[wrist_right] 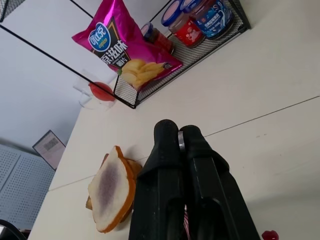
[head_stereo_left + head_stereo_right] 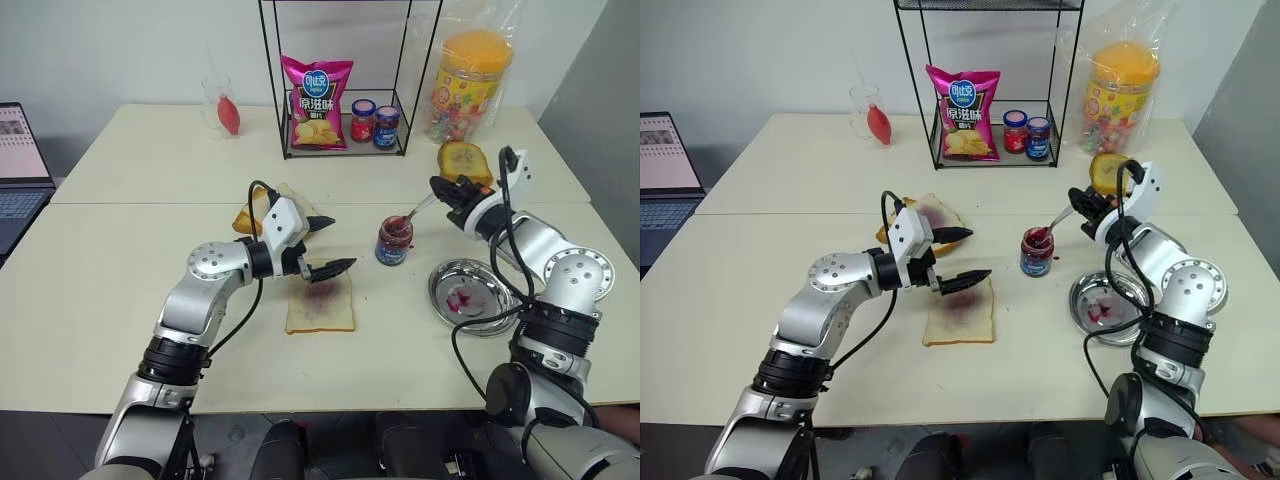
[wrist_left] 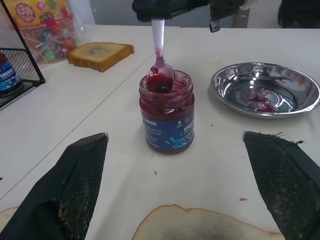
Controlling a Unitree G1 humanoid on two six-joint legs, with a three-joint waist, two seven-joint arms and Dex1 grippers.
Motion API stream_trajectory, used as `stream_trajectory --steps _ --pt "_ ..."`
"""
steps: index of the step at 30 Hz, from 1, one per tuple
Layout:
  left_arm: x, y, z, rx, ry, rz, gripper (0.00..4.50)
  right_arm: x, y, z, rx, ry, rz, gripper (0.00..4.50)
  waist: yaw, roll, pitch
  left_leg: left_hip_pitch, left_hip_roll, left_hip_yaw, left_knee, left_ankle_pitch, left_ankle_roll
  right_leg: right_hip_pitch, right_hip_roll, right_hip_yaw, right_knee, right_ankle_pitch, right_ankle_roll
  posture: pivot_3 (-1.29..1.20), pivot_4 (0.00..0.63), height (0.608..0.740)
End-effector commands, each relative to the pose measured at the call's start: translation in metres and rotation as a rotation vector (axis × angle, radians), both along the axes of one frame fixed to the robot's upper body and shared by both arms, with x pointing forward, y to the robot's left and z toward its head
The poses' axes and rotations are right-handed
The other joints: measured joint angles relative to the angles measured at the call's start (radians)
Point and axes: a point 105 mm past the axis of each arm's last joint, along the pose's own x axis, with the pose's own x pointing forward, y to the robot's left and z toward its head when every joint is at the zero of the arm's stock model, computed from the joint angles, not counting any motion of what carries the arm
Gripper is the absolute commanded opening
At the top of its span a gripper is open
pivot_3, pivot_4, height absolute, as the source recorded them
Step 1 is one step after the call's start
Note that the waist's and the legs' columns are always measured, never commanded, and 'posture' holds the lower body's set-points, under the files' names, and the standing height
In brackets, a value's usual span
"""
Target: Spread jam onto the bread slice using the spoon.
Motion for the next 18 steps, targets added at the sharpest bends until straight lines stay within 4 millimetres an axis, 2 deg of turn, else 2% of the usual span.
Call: stream_trajectory --steps 1,7,9,12,14,18 --pt "0.001 0.001 0.018 0.01 -0.07 -0.032 4.5 -0.005 -0.002 0.023 0.073 -0.071 0.0 0.03 0.0 0.0 0.0 0.0 0.0 0.0 0.0 0.0 0.0 0.0 0.0 0.0 0.0 0.0 0.0 0.0 0.15 0.74" --pt "-0.001 0.006 0.02 0.037 -0.07 -0.08 4.5 -0.011 -0.008 0.029 0.137 -0.081 -0.008 0.03 -0.007 0.0 0.0 0.0 0.0 0.0 0.0 0.0 0.0 0.0 0.0 0.0 0.0 0.0 0.0 0.0 0.15 0.74" --pt "-0.004 0.007 0.018 0.049 -0.065 -0.1 4.5 -0.016 -0.003 0.036 0.173 -0.103 0.031 0.03 -0.009 0.0 0.0 0.0 0.0 0.0 -0.001 0.0 0.0 0.0 0.0 0.0 -0.001 0.0 0.0 0.0 0.15 0.74" --pt "-0.009 0.007 0.017 0.052 -0.054 -0.118 4.5 -0.025 0.018 0.05 0.193 -0.142 0.133 0.03 -0.012 0.0 0.0 0.0 0.0 0.0 -0.001 0.0 0.0 0.0 0.0 0.0 -0.001 0.0 0.0 0.0 0.15 0.74" --pt "-0.015 0.011 0.014 0.053 -0.036 -0.122 4.5 -0.034 0.039 0.057 0.183 -0.167 0.22 0.03 -0.017 0.0 0.0 0.0 0.0 0.0 -0.002 0.0 0.0 0.0 0.0 0.0 -0.001 0.0 0.0 0.0 0.15 0.74" --pt "-0.033 0.02 0.001 0.073 0.033 -0.125 4.5 -0.047 0.076 0.049 0.059 -0.179 0.362 0.03 -0.029 0.001 0.001 0.0 0.001 0.0 -0.003 0.0 0.0 -0.001 0.0 0.001 -0.001 0.0 0.0 0.0 0.15 0.74"
